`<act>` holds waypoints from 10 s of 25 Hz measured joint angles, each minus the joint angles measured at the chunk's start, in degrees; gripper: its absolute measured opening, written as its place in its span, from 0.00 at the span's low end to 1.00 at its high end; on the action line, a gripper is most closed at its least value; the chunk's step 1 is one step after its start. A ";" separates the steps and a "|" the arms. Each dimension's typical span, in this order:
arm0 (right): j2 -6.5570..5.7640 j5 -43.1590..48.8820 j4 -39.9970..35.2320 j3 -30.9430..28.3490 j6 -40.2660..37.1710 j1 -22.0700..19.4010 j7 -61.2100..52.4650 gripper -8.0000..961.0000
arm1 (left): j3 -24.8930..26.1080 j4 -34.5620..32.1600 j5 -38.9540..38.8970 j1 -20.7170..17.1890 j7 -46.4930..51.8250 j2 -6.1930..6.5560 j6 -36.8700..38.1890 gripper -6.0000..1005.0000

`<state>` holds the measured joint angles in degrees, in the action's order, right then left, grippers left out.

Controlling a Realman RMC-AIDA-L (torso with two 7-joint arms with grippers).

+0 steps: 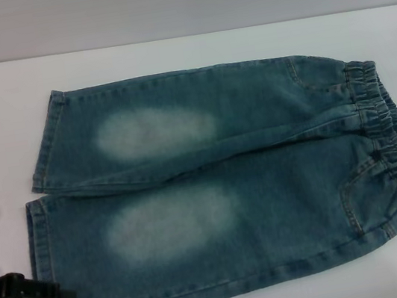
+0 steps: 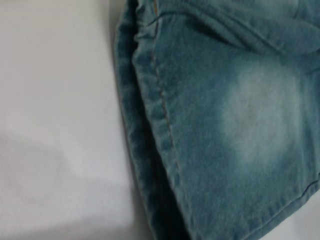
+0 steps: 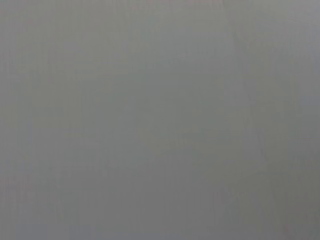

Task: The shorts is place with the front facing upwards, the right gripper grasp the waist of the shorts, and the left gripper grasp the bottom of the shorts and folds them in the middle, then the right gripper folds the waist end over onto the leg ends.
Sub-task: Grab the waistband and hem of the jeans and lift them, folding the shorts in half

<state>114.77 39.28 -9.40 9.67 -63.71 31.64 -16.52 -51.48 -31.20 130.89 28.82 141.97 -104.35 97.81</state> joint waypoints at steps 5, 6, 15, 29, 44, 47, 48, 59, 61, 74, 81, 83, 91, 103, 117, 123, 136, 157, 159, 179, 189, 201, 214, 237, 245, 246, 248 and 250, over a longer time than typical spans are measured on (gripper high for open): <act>0.05 0.00 0.00 0.02 -0.04 0.11 0.00 0.46 | -0.02 0.00 0.36 -0.13 -0.28 -0.16 0.18 0.62; 0.09 0.00 0.00 0.04 -0.06 0.13 0.00 0.46 | -0.02 0.00 0.39 -0.17 -0.34 -0.15 0.21 0.62; 0.26 0.00 0.00 0.09 -0.11 0.17 0.00 0.46 | 0.06 -0.01 1.62 -0.28 -0.64 0.01 0.75 0.62; 0.26 -0.02 0.00 0.09 0.09 0.17 0.00 0.46 | 0.02 -0.01 2.25 -0.15 -1.46 -0.87 1.02 0.62; 0.26 -0.44 -0.08 -0.06 0.13 0.10 -0.03 0.46 | 0.60 -0.47 6.25 0.87 0.19 -1.25 0.40 0.05; 0.21 -0.40 -0.09 -0.03 0.24 0.08 -0.23 0.46 | 0.64 -0.53 6.24 1.20 0.42 -1.36 0.33 0.05; 0.19 -0.30 -0.13 0.01 0.25 0.08 -0.64 0.46 | 0.65 -0.55 6.20 1.38 0.43 -1.41 0.29 0.05; -1.71 13.52 -15.35 13.63 0.40 -5.04 -44.48 0.46 | 10.49 -0.78 5.67 5.76 0.07 -3.88 -2.80 0.05; -4.28 21.36 -17.93 16.13 0.02 -5.17 -57.06 0.46 | 10.75 -0.80 5.69 6.35 0.06 -4.26 -4.41 0.05; -16.35 78.54 -31.30 22.34 -24.04 6.94 -100.71 0.46 | 10.30 -2.01 5.96 8.59 -1.56 -7.19 -12.96 0.06; -17.16 93.07 -32.05 24.39 -36.76 12.70 -103.14 0.46 | 10.55 -2.62 5.82 9.43 -1.89 -7.63 -13.85 0.06; -16.79 97.36 -32.05 27.26 -37.91 13.93 -103.25 0.46 | 10.65 -3.11 5.78 9.69 -1.94 -7.80 -13.99 0.06; -13.28 107.23 -31.38 34.46 -35.16 15.71 -103.31 0.46 | 10.44 -3.27 5.74 10.97 -1.61 -7.76 -14.21 0.06; -10.79 116.15 -31.37 36.63 -33.75 15.70 -103.62 0.46 | 10.68 -3.45 5.68 11.17 -1.47 -7.61 -14.23 0.07; -9.09 117.80 -29.47 44.24 -32.16 15.51 -103.62 0.46 | 10.77 -3.34 5.72 11.04 -1.42 -7.61 -14.29 0.07; -8.60 117.94 -28.23 45.41 -30.30 15.78 -103.63 0.46 | 10.62 -3.45 5.69 11.00 -1.41 -7.61 -13.90 0.07; -7.87 118.65 -26.48 45.52 -28.71 16.44 -103.44 0.46 | 10.50 -3.44 5.68 10.95 -1.34 -7.45 -13.78 0.07; -7.14 112.81 -27.12 45.04 -30.35 16.99 -101.53 0.45 | 10.43 -3.43 5.77 10.81 -1.95 -7.59 -13.97 0.08; -7.16 112.77 -26.93 45.21 -30.38 17.08 -101.27 0.43 | 10.43 -3.43 5.76 10.79 -2.01 -7.54 -14.04 0.08; -7.80 110.59 -27.85 36.44 -28.60 14.65 -97.90 0.01 | 12.13 -4.40 5.57 11.86 -1.36 -6.89 -17.01 0.09; -6.92 91.54 -29.33 26.01 -21.60 8.95 -98.81 0.02 | 15.51 -4.58 5.58 13.40 -0.06 -6.60 -24.41 0.09; -3.23 83.55 -23.60 24.72 -4.00 6.79 -99.13 0.03 | 15.40 -4.58 5.61 16.51 0.07 -8.09 -36.29 0.09; -1.56 80.74 -17.80 24.59 9.89 8.18 -95.36 0.05 | 11.07 -3.80 5.99 18.06 0.11 -9.93 -48.03 0.10; -1.49 78.21 -17.40 24.68 13.68 8.17 -93.86 0.08 | 8.92 -3.69 8.23 15.44 0.25 -9.74 -51.22 0.10; -1.16 78.22 -17.57 25.13 14.58 8.60 -92.69 0.09 | 8.93 -3.80 8.23 15.89 -1.20 -10.36 -52.20 0.10; -1.12 78.21 -17.55 25.10 14.71 8.69 -92.59 0.09 | 8.91 -3.83 8.17 16.02 -1.51 -10.46 -52.34 0.10; -1.06 78.22 -17.43 25.04 15.16 8.81 -92.55 0.10 | 8.92 -3.89 8.04 16.13 -1.73 -10.63 -52.69 0.10; -1.05 78.21 -17.40 25.13 15.61 8.90 -92.57 0.10 | 8.92 -3.89 8.04 16.13 -1.73 -10.63 -52.69 0.11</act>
<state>113.72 117.49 -26.80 34.80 -48.10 40.54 -109.09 -42.55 -35.09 138.93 44.95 140.24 -114.98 45.12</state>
